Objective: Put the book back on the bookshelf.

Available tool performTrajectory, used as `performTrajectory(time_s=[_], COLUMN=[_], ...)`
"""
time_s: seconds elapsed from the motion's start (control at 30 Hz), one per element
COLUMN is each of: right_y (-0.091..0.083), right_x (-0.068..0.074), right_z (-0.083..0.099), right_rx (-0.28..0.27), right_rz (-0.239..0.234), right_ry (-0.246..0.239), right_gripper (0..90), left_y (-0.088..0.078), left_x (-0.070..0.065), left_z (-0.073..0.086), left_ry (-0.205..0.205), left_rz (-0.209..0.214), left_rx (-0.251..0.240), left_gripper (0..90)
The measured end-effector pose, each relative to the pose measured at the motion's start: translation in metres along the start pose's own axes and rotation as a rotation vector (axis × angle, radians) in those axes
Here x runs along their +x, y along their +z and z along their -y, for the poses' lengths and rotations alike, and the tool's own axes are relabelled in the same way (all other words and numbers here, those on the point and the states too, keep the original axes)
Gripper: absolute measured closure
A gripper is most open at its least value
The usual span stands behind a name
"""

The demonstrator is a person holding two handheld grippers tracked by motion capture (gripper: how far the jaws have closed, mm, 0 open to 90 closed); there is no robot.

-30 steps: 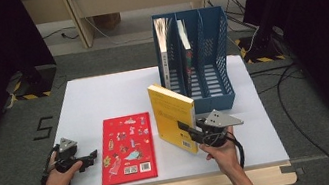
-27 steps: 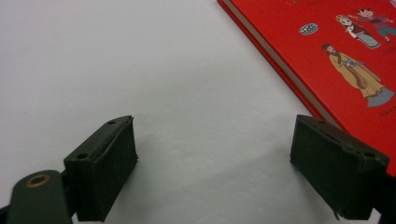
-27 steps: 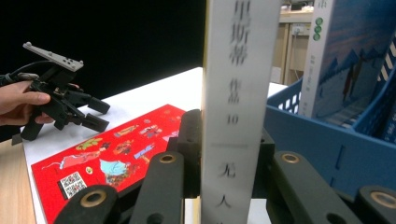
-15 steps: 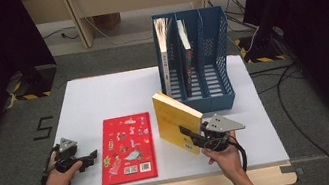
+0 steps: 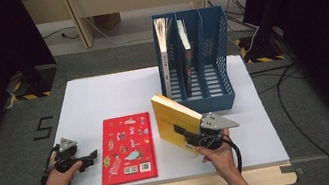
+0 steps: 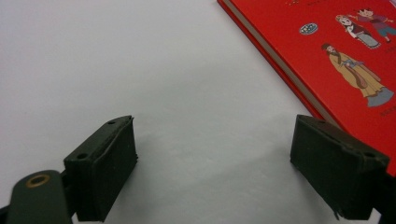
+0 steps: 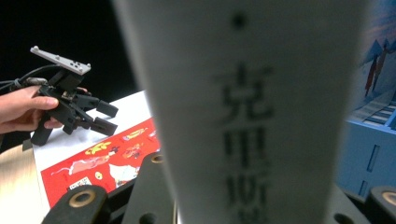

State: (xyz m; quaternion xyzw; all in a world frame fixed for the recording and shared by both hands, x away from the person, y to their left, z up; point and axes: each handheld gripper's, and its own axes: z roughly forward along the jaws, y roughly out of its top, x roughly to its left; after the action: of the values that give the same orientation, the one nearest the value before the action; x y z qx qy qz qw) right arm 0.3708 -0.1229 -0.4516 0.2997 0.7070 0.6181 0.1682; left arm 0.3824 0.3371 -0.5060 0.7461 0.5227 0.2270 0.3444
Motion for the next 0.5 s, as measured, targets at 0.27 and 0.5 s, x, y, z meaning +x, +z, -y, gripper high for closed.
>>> performTrajectory(time_s=[0.27, 0.5], right_y=[0.0055, 0.0059], right_x=[-0.0016, -0.0029], right_z=[0.0026, 0.0027], right_rx=[-0.013, -0.03], right_rz=[-0.003, 0.008], right_ry=[0.024, 0.021], right_gripper=[69.9, 73.4], left_y=[0.0, 0.0], left_x=[0.0002, 0.0001], left_z=[0.0, 0.0], left_ry=[0.0, 0.0], left_rz=[0.001, 0.001], left_rx=[0.001, 0.001], left_gripper=[13.4, 13.4])
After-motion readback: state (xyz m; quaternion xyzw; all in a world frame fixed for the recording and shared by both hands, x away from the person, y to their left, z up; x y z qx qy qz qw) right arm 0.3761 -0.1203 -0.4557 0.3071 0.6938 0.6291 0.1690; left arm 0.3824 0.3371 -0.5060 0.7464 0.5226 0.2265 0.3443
